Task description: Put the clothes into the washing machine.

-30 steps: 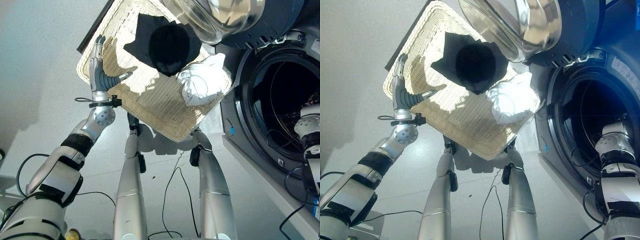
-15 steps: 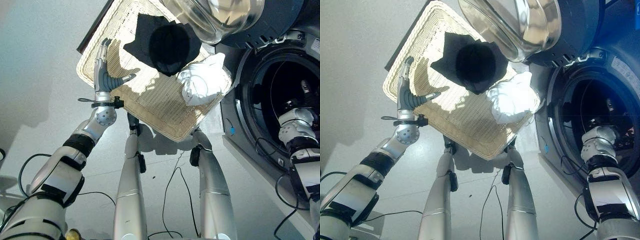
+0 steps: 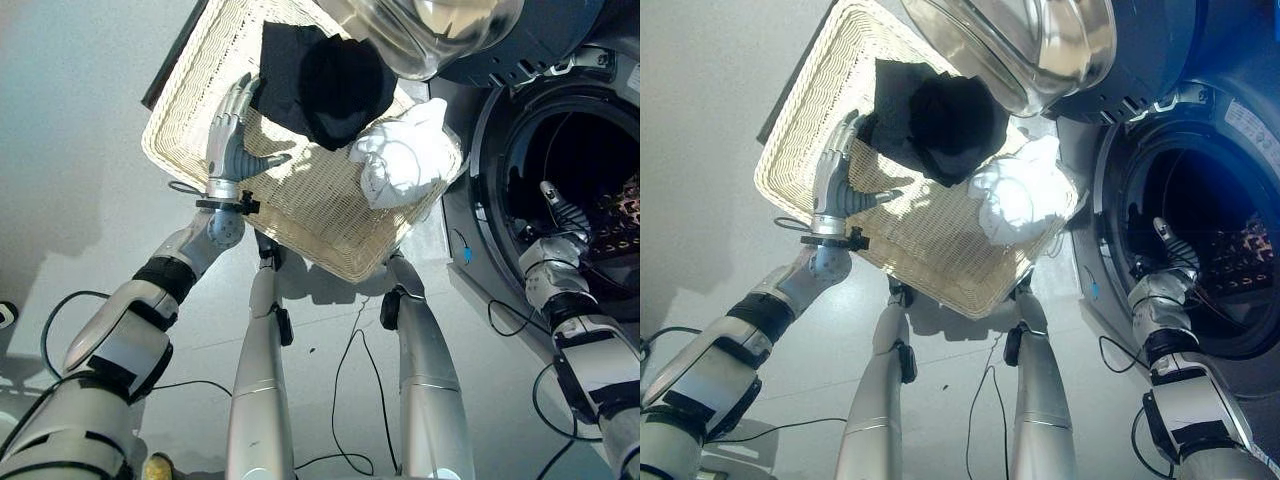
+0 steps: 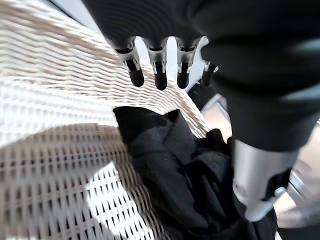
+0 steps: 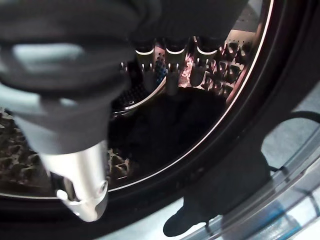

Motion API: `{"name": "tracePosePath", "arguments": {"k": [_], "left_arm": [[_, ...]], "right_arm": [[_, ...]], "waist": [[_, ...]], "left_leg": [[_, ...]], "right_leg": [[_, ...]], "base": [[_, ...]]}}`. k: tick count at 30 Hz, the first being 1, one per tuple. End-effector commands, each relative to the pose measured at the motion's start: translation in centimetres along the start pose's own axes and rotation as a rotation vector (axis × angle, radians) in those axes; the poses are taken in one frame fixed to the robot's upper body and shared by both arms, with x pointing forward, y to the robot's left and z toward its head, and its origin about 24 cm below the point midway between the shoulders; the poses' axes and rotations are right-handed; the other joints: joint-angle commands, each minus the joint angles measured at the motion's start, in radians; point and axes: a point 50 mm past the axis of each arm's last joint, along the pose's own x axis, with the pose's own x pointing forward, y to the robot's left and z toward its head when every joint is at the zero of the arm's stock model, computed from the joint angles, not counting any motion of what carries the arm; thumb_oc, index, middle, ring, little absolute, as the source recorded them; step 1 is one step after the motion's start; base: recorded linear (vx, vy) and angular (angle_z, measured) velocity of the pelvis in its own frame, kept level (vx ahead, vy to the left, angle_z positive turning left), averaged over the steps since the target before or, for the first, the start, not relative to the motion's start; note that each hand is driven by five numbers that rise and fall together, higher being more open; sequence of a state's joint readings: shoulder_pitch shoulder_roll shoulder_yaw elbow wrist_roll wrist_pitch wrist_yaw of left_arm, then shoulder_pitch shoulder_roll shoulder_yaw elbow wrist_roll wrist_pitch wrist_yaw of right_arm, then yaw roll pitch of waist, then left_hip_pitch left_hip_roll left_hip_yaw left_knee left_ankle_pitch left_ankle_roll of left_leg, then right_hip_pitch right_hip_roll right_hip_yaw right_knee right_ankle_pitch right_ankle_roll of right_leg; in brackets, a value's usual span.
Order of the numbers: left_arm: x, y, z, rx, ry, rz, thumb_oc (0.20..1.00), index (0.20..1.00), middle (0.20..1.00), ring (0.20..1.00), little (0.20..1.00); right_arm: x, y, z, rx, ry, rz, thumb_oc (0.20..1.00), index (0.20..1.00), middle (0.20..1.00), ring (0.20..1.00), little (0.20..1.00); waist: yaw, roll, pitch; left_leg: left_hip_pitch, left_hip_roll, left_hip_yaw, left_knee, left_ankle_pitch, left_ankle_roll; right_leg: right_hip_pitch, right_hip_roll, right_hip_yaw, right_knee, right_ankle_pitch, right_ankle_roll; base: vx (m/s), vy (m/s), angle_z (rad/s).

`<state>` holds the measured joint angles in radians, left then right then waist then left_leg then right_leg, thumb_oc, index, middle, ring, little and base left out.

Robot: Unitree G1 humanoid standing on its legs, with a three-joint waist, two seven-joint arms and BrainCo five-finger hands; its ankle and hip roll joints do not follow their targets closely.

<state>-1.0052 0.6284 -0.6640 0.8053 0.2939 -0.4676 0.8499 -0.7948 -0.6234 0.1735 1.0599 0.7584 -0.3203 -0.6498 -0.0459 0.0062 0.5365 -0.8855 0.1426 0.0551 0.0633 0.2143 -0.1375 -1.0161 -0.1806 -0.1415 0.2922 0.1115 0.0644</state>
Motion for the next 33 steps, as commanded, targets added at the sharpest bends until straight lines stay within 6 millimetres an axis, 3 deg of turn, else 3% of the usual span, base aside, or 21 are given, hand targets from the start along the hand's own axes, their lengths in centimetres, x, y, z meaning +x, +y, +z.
{"name": "tracePosePath", "arguments": {"k": [1,14,33], "left_arm": [[1.5,0.4,1.1,0.036,-0.083,0.066,1.0,1.0,1.0,1.0,1.0],[3.6,0.5,1.7,0.154,-0.129,0.074,1.0,1.0,1.0,1.0,1.0],[5.7,0.9,1.7,0.304,-0.158,0.023,1.0,1.0,1.0,1.0,1.0]], "right_arm": [[0.3,-1.5,-0.2,-0.077,-0.06,0.003,1.0,1.0,1.0,1.0,1.0],[-1.5,-0.1,-2.7,-0.147,-0.035,0.103,1.0,1.0,1.0,1.0,1.0],[-3.2,1.5,-4.2,-0.203,-0.019,0.224,1.0,1.0,1.0,1.0,1.0]], "waist": [[-0.014,-0.003,-0.016],[-0.037,-0.016,-0.016],[-0.065,-0.031,-0.016]], "left_leg": [[-0.06,0.007,-0.014,0.093,-0.061,-0.026],[-0.075,0.007,-0.006,0.109,-0.065,-0.024],[-0.082,0.006,0.003,0.123,-0.067,-0.024]], "right_leg": [[0.026,-0.023,0.01,-0.094,0.094,0.145],[0.005,-0.017,0.026,-0.084,0.095,0.147],[-0.011,-0.011,0.043,-0.077,0.098,0.146]], "base": [[0.0,0.0,0.0],[0.0,0.001,-0.01],[0.0,0.002,0.0]]}}
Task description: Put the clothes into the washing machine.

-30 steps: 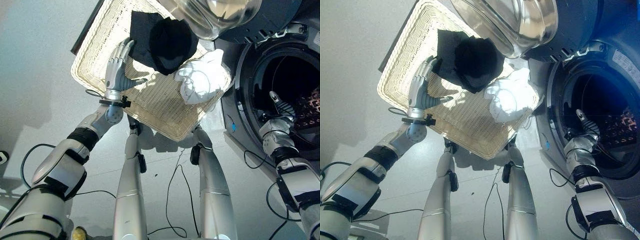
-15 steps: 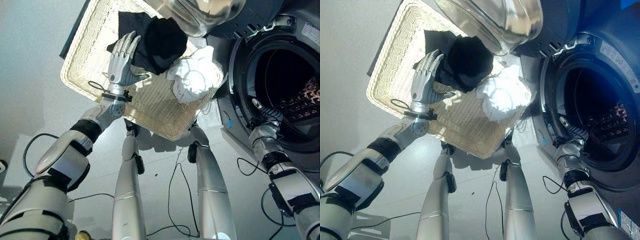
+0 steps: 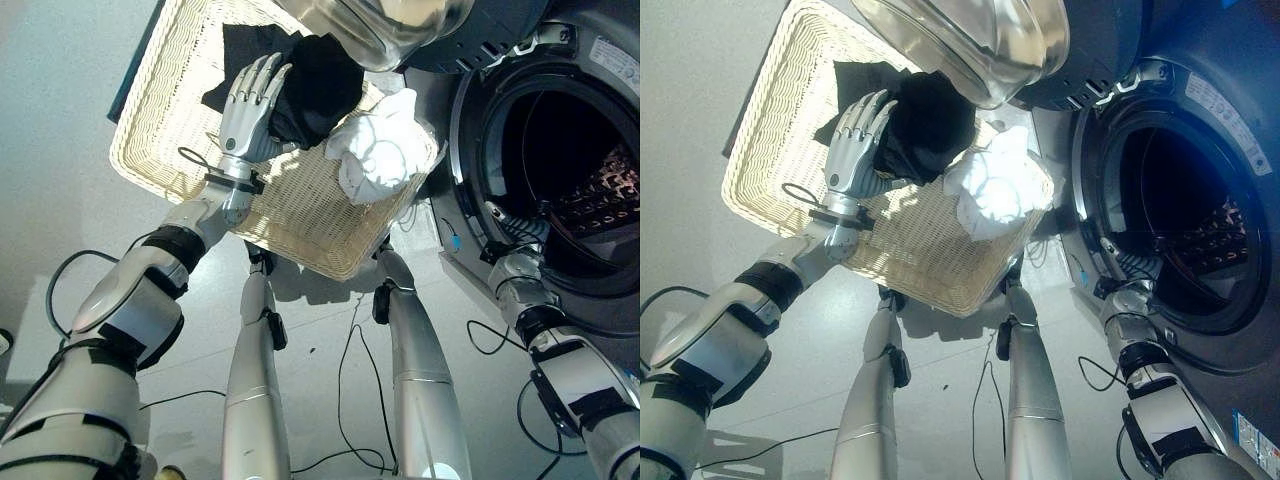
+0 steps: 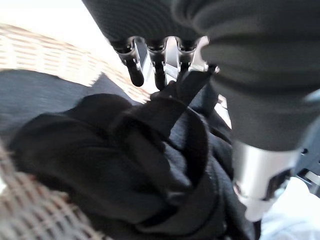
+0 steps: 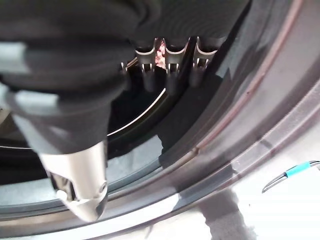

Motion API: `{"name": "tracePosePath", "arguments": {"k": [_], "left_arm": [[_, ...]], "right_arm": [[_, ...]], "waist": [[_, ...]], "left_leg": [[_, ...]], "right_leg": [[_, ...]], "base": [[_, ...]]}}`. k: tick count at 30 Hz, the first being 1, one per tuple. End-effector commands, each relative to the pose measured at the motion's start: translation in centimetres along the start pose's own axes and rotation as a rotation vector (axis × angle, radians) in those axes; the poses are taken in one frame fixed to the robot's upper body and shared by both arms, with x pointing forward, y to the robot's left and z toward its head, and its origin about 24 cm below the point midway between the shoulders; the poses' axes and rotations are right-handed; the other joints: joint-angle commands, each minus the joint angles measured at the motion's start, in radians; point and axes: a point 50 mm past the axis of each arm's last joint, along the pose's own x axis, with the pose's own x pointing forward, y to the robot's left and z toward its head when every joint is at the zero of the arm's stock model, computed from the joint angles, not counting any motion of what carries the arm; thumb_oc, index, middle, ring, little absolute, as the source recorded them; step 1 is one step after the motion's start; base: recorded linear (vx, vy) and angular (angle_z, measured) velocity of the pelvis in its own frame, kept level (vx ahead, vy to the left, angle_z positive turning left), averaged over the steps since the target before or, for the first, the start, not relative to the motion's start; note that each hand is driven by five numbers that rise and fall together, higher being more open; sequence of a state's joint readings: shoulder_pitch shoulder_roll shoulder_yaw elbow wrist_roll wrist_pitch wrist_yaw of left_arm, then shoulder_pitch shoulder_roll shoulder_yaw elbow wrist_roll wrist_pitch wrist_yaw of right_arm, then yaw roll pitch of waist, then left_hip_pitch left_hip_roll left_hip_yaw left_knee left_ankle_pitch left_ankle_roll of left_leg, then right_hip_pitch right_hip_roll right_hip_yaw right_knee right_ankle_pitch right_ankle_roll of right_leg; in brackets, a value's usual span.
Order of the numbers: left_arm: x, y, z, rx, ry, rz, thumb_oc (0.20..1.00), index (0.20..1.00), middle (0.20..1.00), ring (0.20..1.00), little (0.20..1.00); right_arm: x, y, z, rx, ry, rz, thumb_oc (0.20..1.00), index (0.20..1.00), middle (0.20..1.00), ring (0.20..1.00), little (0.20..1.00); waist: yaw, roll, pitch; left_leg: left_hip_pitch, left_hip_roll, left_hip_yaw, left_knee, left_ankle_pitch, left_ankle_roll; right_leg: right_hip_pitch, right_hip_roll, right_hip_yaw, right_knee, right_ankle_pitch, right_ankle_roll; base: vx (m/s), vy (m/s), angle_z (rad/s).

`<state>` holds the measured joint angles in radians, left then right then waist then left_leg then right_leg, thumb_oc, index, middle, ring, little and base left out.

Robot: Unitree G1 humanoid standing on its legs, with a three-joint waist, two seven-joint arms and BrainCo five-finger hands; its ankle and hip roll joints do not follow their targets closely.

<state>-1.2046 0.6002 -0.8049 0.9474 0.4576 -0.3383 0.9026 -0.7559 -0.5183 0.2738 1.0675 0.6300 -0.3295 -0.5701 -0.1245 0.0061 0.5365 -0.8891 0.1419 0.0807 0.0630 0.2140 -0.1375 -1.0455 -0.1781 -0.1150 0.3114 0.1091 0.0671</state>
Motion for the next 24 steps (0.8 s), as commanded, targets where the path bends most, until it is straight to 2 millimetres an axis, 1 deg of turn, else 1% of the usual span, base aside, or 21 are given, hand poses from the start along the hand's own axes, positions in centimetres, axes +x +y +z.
{"name": "tracePosePath", "arguments": {"k": [1,7,18,24], "left_arm": [[2.0,1.2,0.0,0.04,-0.017,0.044,1.0,1.0,1.0,1.0,1.0],[2.2,1.1,-0.5,0.08,-0.01,-0.006,1.0,1.0,1.0,1.0,1.0],[3.0,0.8,-1.0,0.185,0.02,-0.145,1.0,1.0,1.0,1.0,1.0],[3.3,1.2,-1.6,0.2,0.051,-0.138,1.0,1.0,1.0,1.0,1.0]], "right_arm": [[-0.1,-1.2,-0.7,-0.04,-0.023,-0.011,1.0,1.0,1.0,1.0,1.0],[-0.2,-1.3,-0.8,-0.041,-0.026,-0.006,1.0,1.0,1.0,1.0,1.0],[-0.2,-0.5,-0.5,-0.041,-0.038,0.033,1.0,1.0,1.0,1.0,1.0],[-0.2,-0.5,-0.3,-0.036,-0.048,0.04,1.0,1.0,1.0,1.0,1.0]], "waist": [[0.013,-0.03,-0.016],[0.007,-0.03,-0.016],[-0.007,-0.038,-0.016],[-0.014,-0.041,-0.016]], "left_leg": [[-0.078,0.007,-0.021,0.123,-0.067,-0.023],[-0.074,0.009,-0.017,0.123,-0.066,-0.024],[-0.084,0.012,-0.01,0.119,-0.062,-0.025],[-0.095,0.014,-0.01,0.121,-0.062,-0.026]], "right_leg": [[0.018,-0.013,0.017,-0.096,0.101,0.143],[0.019,-0.013,0.021,-0.096,0.102,0.143],[0.005,-0.011,0.027,-0.104,0.11,0.146],[-0.007,-0.011,0.032,-0.107,0.113,0.147]], "base": [[0.0,0.0,0.0],[0.0,0.0,0.0],[0.0,0.0,0.0],[0.0,0.0,0.0]]}}
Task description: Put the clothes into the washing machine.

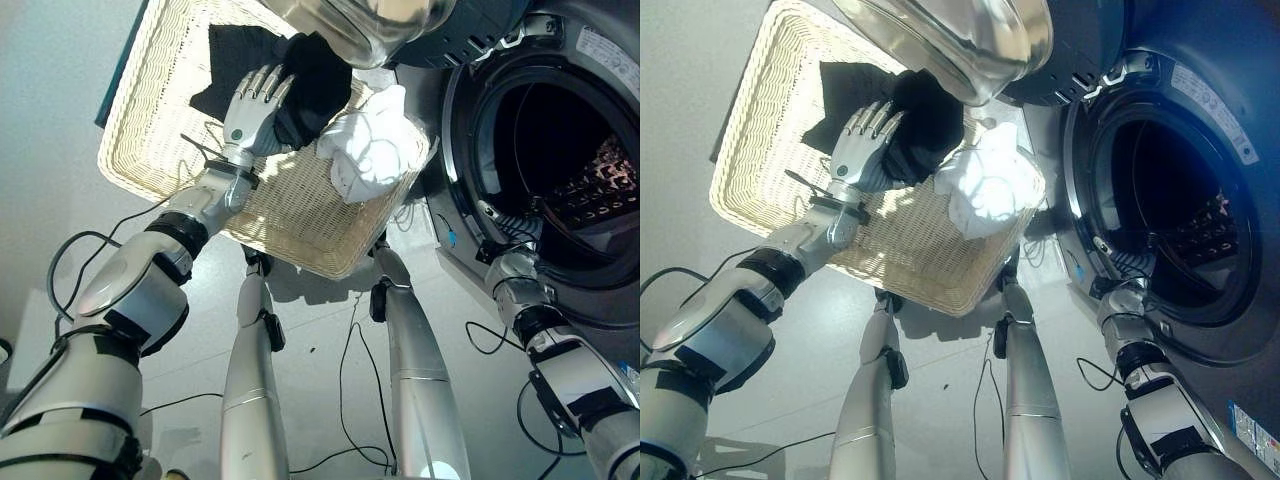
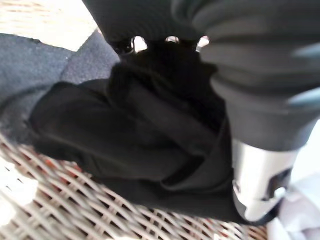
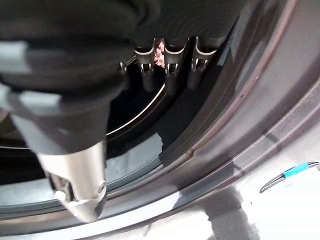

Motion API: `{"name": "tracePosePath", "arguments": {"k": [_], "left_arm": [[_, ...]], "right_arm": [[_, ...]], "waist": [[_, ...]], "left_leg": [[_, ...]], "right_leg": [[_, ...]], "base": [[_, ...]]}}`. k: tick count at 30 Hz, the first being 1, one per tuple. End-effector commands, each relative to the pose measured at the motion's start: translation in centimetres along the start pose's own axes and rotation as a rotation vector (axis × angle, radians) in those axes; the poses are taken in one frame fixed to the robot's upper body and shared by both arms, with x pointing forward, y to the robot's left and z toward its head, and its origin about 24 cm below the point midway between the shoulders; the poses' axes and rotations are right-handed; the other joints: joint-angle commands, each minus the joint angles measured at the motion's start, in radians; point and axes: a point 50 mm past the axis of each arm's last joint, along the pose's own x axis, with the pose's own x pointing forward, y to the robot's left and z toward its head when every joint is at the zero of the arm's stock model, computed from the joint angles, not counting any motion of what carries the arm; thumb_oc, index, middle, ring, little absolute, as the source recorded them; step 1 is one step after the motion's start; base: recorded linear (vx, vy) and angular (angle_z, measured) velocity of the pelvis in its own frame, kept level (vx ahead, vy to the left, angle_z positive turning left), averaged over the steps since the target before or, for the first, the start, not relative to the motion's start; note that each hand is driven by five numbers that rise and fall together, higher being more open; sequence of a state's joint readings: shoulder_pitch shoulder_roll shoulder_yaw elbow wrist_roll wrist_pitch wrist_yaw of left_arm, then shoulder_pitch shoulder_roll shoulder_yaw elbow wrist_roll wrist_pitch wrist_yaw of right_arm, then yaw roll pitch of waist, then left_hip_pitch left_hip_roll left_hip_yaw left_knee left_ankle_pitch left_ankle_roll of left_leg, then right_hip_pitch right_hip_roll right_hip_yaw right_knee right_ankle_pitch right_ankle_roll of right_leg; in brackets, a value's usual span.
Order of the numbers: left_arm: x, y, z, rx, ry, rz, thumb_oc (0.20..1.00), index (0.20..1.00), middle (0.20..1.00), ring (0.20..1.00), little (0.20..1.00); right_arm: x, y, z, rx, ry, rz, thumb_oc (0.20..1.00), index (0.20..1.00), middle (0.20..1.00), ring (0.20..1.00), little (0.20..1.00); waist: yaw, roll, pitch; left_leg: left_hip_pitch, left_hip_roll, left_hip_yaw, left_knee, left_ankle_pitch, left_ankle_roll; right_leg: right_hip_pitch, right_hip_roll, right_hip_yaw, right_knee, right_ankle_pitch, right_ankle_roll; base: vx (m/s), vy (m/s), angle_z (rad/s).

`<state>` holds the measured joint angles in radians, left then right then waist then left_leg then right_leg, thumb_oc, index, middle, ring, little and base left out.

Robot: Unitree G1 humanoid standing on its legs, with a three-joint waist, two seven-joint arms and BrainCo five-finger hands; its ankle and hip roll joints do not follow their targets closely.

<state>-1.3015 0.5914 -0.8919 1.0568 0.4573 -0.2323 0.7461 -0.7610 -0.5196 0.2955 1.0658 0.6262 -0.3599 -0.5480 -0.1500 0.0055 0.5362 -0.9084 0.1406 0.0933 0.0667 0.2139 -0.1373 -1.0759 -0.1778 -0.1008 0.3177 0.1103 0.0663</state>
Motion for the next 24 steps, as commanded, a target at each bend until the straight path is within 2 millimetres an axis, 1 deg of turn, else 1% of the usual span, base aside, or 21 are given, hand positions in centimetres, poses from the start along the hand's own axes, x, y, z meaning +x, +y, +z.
{"name": "tracePosePath", "arguments": {"k": [1,15,21,24], "left_arm": [[1.6,1.7,-0.5,0.033,0.011,0.04,1.0,1.0,1.0,1.0,1.0],[2.5,2.4,-0.9,0.08,0.035,0.021,1.0,1.0,1.0,1.0,1.0],[2.5,2.1,-0.9,0.101,0.039,-0.011,1.0,1.0,1.0,1.0,1.0],[2.3,1.4,-0.9,0.134,0.052,-0.078,1.0,1.0,1.0,1.0,1.0]], "right_arm": [[-0.2,-0.9,-0.7,-0.038,-0.012,0.002,1.0,1.0,1.0,1.0,1.0],[-0.2,-0.2,0.1,-0.008,-0.033,0.018,1.0,1.0,1.0,1.0,1.0],[-0.3,0.1,0.1,0.001,-0.036,0.027,1.0,1.0,1.0,1.0,1.0],[-0.3,0.3,0.2,0.007,-0.04,0.033,1.0,1.0,1.0,1.0,1.0]], "waist": [[0.011,-0.041,-0.016],[-0.003,-0.059,-0.016],[-0.006,-0.062,-0.016],[-0.008,-0.065,-0.016]], "left_leg": [[-0.077,0.015,-0.022,0.119,-0.062,-0.027],[-0.113,0.012,-0.029,0.132,-0.07,-0.028],[-0.122,0.011,-0.029,0.135,-0.072,-0.027],[-0.126,0.011,-0.03,0.139,-0.073,-0.026]], "right_leg": [[0.022,-0.011,0.018,-0.113,0.112,0.147],[-0.011,-0.007,0.028,-0.12,0.121,0.15],[-0.021,-0.006,0.03,-0.121,0.123,0.151],[-0.024,-0.006,0.031,-0.121,0.126,0.153]], "base": [[0.0,0.0,0.0],[0.0,0.0,0.0],[0.0,0.0,0.0],[0.0,0.0,0.0]]}}
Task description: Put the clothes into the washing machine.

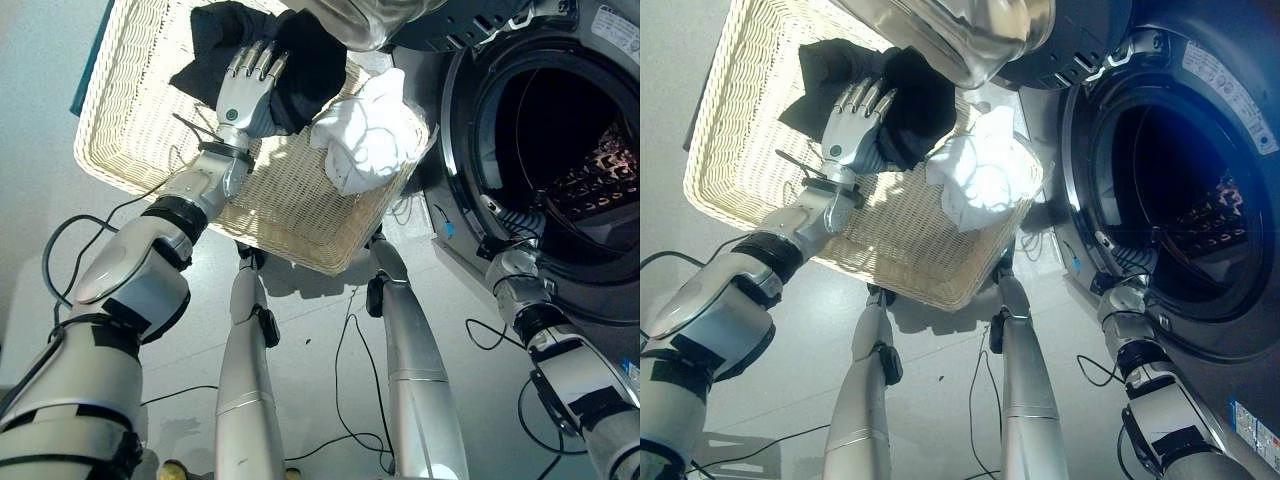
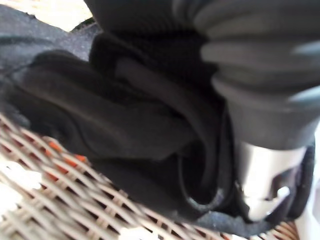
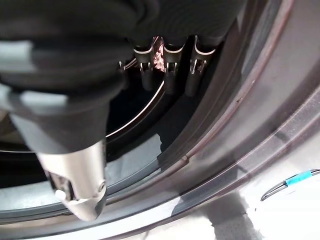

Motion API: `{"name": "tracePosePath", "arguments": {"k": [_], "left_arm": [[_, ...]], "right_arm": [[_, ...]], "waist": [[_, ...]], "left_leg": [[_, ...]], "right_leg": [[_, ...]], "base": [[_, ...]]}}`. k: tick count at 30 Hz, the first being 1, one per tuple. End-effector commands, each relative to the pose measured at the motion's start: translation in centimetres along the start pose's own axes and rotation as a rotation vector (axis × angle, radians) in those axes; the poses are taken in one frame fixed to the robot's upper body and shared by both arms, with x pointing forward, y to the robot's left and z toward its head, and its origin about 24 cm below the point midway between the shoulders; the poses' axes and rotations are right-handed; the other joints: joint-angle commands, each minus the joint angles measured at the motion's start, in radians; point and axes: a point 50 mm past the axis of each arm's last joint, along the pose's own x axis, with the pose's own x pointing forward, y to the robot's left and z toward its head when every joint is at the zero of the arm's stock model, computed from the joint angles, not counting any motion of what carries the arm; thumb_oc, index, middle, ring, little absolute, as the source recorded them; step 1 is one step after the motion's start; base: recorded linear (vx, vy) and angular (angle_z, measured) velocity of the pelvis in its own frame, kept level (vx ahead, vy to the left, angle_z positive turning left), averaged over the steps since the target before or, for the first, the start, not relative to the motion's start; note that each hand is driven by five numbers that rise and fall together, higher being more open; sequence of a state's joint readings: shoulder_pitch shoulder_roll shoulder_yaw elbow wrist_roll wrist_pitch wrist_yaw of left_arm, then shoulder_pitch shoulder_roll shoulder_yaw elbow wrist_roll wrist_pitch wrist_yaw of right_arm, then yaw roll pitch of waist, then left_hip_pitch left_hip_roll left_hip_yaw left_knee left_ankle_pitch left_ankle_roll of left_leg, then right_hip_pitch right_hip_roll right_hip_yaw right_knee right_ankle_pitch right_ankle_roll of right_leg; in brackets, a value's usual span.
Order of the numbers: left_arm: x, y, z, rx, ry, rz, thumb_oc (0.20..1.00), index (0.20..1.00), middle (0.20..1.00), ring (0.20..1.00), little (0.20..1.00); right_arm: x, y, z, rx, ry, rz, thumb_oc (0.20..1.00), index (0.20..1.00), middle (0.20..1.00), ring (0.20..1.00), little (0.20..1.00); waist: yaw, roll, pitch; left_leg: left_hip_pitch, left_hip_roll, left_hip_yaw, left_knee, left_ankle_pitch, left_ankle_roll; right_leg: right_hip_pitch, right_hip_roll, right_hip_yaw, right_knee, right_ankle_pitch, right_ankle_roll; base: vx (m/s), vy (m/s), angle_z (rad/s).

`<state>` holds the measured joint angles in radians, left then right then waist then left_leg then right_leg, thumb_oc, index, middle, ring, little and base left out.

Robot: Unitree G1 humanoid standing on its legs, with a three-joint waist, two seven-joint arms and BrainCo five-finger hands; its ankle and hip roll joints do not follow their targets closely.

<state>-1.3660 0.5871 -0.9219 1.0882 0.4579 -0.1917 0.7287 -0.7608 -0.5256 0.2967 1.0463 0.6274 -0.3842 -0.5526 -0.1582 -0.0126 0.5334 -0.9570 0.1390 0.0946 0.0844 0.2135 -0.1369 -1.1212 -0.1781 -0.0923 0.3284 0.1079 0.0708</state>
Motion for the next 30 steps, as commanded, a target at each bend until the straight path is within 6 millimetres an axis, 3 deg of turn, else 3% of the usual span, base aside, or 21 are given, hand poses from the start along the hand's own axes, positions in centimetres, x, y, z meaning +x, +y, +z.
{"name": "tracePosePath", "arguments": {"k": [1,2,3,4,24,30], "left_arm": [[0.8,0.2,-0.8,0.076,0.042,-0.097,1.0,1.0,1.0,1.0,1.0],[0.7,0.0,-0.9,0.079,0.051,-0.121,0.94,0.94,0.94,0.94,0.94],[0.6,-0.3,-1.0,0.077,0.055,-0.143,0.42,0.42,0.42,0.42,0.42],[0.5,-0.4,-1.1,0.076,0.056,-0.154,0.2,0.2,0.2,0.2,0.2],[-0.3,-1.1,-1.4,0.049,0.077,-0.219,0.2,0.2,0.2,0.2,0.2],[-0.5,-1.1,-1.8,-0.053,0.141,-0.197,0.2,0.2,0.2,0.2,0.2]], "right_arm": [[-0.4,0.2,-0.4,-0.013,-0.005,0.031,1.0,1.0,1.0,1.0,1.0],[-0.4,0.3,-0.3,-0.011,-0.008,0.031,1.0,1.0,1.0,1.0,1.0],[-0.4,0.4,-0.3,-0.01,-0.007,0.031,1.0,1.0,1.0,1.0,1.0],[-0.4,0.4,-0.2,-0.011,-0.009,0.032,1.0,1.0,1.0,1.0,1.0],[-0.5,0.4,-0.3,-0.004,-0.009,0.032,1.0,1.0,1.0,1.0,1.0],[-0.6,0.4,-0.4,0.016,-0.011,0.04,1.0,1.0,1.0,1.0,1.0]], "waist": [[0.0,-0.047,-0.013],[0.0,-0.048,-0.013],[0.0,-0.048,-0.013],[0.0,-0.048,-0.013],[0.006,-0.044,-0.013],[0.008,-0.043,-0.013]], "left_leg": [[-0.078,0.012,-0.031,0.121,-0.072,-0.027],[-0.078,0.012,-0.032,0.118,-0.071,-0.027],[-0.075,0.012,-0.032,0.111,-0.069,-0.027],[-0.075,0.013,-0.031,0.109,-0.068,-0.027],[-0.071,0.016,-0.032,0.097,-0.059,-0.03],[-0.068,0.015,-0.033,0.101,-0.058,-0.029]], "right_leg": [[0.02,-0.006,0.023,-0.131,0.128,0.148],[0.019,-0.006,0.023,-0.134,0.13,0.149],[0.021,-0.006,0.023,-0.138,0.132,0.15],[0.021,-0.006,0.023,-0.138,0.133,0.15],[0.023,-0.011,0.02,-0.138,0.133,0.154],[0.029,-0.01,0.019,-0.136,0.131,0.152]], "base": [[0.0,0.0,0.0],[0.0,0.0,0.0],[0.0,0.0,0.0],[0.0,0.0,0.0],[0.0,0.0,0.0],[0.0,0.0,0.0]]}}
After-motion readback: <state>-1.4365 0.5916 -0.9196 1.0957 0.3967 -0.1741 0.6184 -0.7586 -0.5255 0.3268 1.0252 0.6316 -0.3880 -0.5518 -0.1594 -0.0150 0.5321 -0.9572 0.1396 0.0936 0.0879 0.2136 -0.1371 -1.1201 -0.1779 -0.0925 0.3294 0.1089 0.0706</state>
